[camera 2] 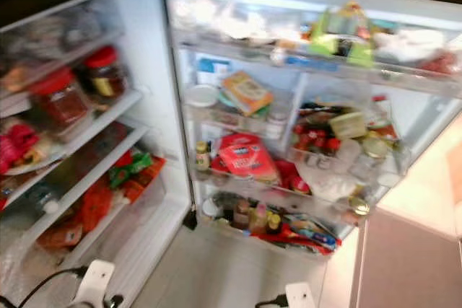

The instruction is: Restocking fridge

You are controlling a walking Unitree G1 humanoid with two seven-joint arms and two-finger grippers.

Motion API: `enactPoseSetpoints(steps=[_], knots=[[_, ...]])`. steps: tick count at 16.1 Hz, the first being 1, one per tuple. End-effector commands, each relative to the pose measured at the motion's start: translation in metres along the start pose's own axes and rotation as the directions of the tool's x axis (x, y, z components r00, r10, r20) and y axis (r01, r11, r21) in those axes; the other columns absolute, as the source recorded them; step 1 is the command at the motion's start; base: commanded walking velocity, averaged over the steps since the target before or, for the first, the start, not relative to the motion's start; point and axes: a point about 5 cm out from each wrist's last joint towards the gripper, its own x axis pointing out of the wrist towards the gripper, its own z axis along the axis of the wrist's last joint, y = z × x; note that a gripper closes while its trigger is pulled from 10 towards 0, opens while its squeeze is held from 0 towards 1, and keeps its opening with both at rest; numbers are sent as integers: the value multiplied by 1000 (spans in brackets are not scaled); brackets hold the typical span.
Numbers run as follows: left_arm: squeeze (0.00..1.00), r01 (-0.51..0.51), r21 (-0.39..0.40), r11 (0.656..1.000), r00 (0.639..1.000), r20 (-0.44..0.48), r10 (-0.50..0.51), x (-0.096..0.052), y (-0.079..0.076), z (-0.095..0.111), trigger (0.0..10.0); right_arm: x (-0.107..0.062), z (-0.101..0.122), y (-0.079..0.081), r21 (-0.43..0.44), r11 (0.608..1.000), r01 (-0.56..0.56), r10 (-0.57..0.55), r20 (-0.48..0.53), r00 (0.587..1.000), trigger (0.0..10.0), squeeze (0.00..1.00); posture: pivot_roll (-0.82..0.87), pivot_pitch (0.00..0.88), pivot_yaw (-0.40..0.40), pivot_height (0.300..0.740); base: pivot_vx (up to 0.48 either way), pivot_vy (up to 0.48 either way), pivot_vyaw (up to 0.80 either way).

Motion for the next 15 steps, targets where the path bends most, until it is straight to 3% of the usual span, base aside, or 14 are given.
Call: enactPoseSetpoints(steps=[1,9,13,15], knots=[[0,5,27,1000,999,-32,-4,-2,0,-8,10000,0,-2,0,7,1000,2,-2,-2,1000,10000,0,-116,0,28,740,0,0,0],[0,6,32,999,1000,-30,-5,-1,1,-7,10000,0,-1,0,7,1000,2,-2,3,1000,10000,0,-118,0,30,740,0,-300,0],[0,5,30,1000,1000,-26,-5,-1,1,-7,10000,0,-1,0,10,1000,6,-6,3,1000,10000,0,-116,0,29,740,0,-480,0],[0,-5,6,1000,1000,-25,5,-1,1,-8,10000,0,-1,0,11,1000,7,-7,3,1000,10000,0,-117,0,30,740,0,0,0]])
